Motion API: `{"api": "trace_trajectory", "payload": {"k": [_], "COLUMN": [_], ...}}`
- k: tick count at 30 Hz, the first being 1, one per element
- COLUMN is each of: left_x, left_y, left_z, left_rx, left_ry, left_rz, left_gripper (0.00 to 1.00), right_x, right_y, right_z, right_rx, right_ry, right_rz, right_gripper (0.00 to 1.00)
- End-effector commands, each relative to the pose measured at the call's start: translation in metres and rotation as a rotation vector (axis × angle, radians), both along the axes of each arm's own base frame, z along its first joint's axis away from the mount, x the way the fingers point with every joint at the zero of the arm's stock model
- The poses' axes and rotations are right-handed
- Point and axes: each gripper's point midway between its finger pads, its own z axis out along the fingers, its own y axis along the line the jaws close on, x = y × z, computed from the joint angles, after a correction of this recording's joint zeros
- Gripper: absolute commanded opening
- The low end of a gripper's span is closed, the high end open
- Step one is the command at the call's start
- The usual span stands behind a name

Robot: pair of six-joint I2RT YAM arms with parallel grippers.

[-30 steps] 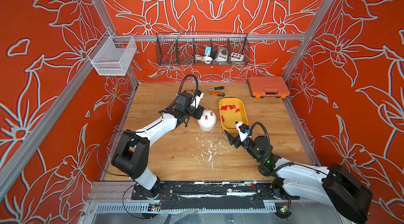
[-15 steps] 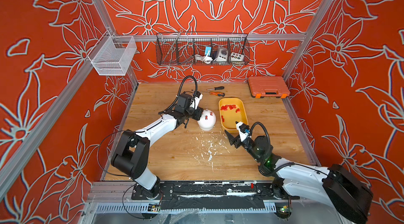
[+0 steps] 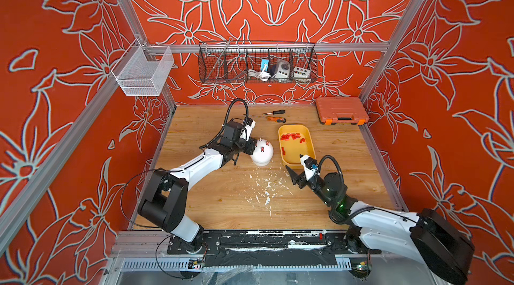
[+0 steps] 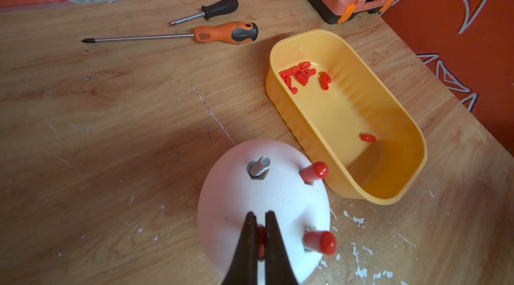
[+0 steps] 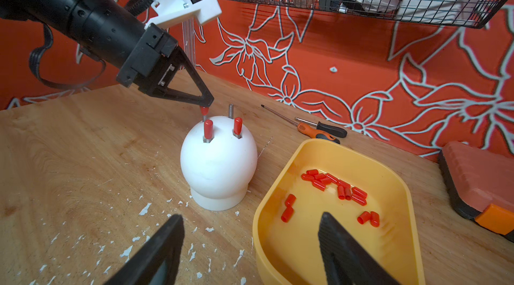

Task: Cover the protruding screws with screw protection sleeves
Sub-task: Attach the screw protection sleeve to the screw.

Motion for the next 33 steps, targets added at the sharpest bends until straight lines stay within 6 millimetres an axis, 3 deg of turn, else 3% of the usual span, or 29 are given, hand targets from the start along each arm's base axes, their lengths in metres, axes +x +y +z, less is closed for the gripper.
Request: {"api": "trace_trajectory", "payload": {"k": [1,3,5,9,15,17,22,33], "left_x": [-0.015,-0.015,-0.013,-0.011,-0.009,-0.01,-0.003,0.015], "left_y": [0.01,0.008,0.008,0.01,0.012,0.013,0.025,0.016], "left_z": [-0.025,-0.024,-0.022,-0.015,0.009,0.019,0.033,0.011], "left_rx": [0.05,0.045,0.041,0.045,0.031,0.011,-0.106,-0.095], "left_ry": [0.098,0.097,0.087,0.063,-0.005,-0.04,-0.056,0.004], "left_rz": [0.012,0.006,0.013,0.018,0.031,0.03,0.057,0.008], "left_gripper": [0.0,0.0,0.2,0.22,0.35,0.45,0.46,0.42], "right_x": [0.003,0.002,0.002,0.002,0.002,0.002,0.002,0.002], "right_y": [0.005,0.006,0.006,0.006,0.006,0.006,0.006,0.005], "right_z": [0.018,0.017,0.017,0.018,0.018,0.018,0.019,0.019], "right_rx": [0.043,0.041,0.04,0.04,0.04,0.039,0.038,0.032], "right_ry": [-0.025,-0.025,-0.024,-0.026,-0.027,-0.028,-0.029,-0.033], "right_rz": [0.014,0.016,0.016,0.018,0.021,0.02,0.02,0.016], "right_gripper": [0.78,0.78,0.78,0.78,0.78,0.78,0.78,0.78]}}
